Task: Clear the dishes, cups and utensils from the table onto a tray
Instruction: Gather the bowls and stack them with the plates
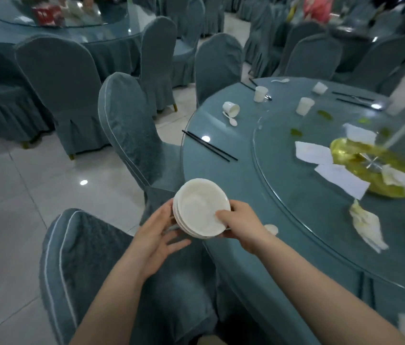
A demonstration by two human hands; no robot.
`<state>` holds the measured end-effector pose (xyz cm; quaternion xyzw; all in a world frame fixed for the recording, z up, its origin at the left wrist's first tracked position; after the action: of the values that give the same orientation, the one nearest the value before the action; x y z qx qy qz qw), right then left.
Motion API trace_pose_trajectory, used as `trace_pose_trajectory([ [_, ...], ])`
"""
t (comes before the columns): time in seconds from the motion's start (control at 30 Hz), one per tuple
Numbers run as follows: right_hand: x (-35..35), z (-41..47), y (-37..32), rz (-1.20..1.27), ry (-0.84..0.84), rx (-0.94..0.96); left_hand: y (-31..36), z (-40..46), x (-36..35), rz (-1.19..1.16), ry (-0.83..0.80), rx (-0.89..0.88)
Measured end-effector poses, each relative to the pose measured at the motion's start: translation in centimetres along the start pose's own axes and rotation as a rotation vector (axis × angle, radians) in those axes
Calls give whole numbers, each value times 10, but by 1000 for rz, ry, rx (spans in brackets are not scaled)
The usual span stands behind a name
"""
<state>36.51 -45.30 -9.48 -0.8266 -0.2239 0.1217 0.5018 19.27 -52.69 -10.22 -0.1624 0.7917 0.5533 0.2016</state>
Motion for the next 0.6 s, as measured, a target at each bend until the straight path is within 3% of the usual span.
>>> trace_pose_trajectory([
  [0.33,104,-109,42,176,340,15,-39,36,-119,172,-265,170],
  [0.6,205,-190,96,553,599,104,-101,75,-237,274,-352,309],
])
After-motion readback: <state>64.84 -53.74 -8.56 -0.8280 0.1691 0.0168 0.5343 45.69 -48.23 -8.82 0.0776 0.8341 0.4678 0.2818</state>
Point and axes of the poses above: each hand's wrist, its own z-axis towards the middle knuckle, its own x-axis out of the back of the hand, y = z × x, the point moved 4 cm from there along z, towards the middle knuckle, and after that the axes turned 12 degrees about -y, right-handed, at the moved point
